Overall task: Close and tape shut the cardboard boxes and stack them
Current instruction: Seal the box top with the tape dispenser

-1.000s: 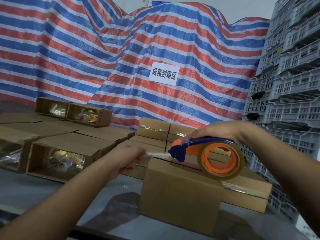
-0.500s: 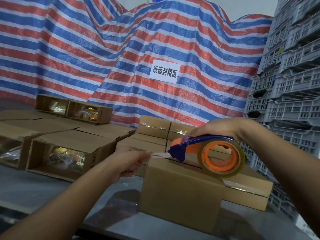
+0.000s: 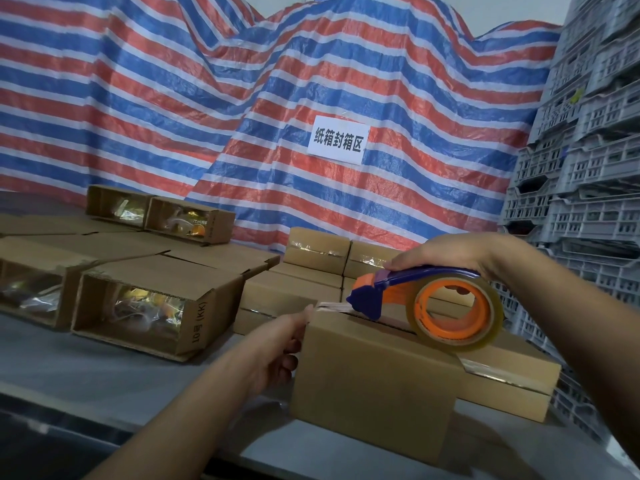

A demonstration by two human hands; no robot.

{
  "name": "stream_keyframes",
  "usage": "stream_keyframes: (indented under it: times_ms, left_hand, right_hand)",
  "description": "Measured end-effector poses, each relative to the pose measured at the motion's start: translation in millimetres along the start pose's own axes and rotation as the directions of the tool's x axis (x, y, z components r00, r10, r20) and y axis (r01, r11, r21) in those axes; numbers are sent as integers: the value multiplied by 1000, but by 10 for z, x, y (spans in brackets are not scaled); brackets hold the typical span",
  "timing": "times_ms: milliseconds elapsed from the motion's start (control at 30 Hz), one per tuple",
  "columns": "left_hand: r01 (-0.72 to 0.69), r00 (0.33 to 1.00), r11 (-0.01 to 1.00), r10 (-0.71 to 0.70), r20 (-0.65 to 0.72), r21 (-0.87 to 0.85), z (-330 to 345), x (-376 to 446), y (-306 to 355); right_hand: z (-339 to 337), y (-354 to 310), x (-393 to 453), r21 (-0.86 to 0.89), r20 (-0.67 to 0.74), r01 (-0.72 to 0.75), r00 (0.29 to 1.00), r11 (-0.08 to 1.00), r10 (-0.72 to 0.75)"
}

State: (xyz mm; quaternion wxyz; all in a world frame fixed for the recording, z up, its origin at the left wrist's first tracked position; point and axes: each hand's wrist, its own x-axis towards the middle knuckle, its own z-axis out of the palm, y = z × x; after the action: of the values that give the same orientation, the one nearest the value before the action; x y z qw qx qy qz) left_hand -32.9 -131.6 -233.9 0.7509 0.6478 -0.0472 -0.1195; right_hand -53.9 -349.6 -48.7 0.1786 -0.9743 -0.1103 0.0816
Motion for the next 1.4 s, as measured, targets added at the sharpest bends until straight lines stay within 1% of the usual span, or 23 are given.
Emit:
stream_keyframes:
  times_ms: [67,167,233,300,367,433,500,533,600,767,800,867,933,1033,1167,1233,1300,1400]
  left_hand:
    - [7,1000,1000,-7,-2,7,12,-8,-1]
    - [29,999,999,-28,14,-24,20,-19,-3]
    - [34,999,999,-34,12,-14,8,-25,-22]
    - [46,999,999,-46,-22,27,-7,-47,-42]
    - [46,998,999,-44,-51,26,-4,-63,-52]
    - [-5,995,1000,8,-102,29,28,-72,-42]
    - [-111,980,988,128,-155,111,62,-59,-13]
    - [-164,971,976,186,-150,145,79,-51,6]
    - [-198,966,963,224,-132,184,106,-57,52]
    - [-117,972,916,185,-148,383,71,-58,230]
    - [-93,967,909,179,-181,406,75,-60,308]
    - [-62,959,923,160,-233,380,97,-72,443]
    - [-105,965,922,185,-186,373,134,-59,493]
    - [-127,975,885,195,-108,449,187,-38,447]
    - [-87,987,928,129,-94,362,209,-21,417]
    - [-78,987,939,120,-106,334,213,-14,415]
    - [-75,987,943,117,-113,324,218,-25,422]
    - [-71,988,931,114,-100,359,221,-21,433]
  right_hand:
    - [-6,-3,9,54,28,-26,999,998,24]
    - [-6,-2,11,58,53,-34,998,998,31]
    - [-10,-1,9,87,62,-53,997,995,48]
    - [-15,-6,8,94,67,-67,996,993,61]
    - [-7,-17,1,93,74,-65,996,994,58]
    - [-2,-27,-8,71,67,-47,997,996,42]
    - [9,-41,-28,54,55,-23,998,998,20]
    - [14,-42,-34,27,47,-7,999,1000,6]
    - [20,-42,-38,-37,28,24,999,999,-23]
    - [7,-40,-15,-80,19,18,1000,997,-16]
    - [3,-35,-12,-80,19,17,1000,997,-15]
    - [5,-22,-8,-49,33,10,999,999,-9]
    - [4,-17,-1,7,51,-12,999,1000,11]
    - [3,-20,2,43,62,-32,998,999,29]
    - [-1,-33,7,32,68,-50,997,998,48]
    - [-13,-28,12,78,105,-63,993,995,55]
    - [-42,4,10,102,134,-44,991,994,30]
    - [-75,63,-21,65,107,-18,994,998,11]
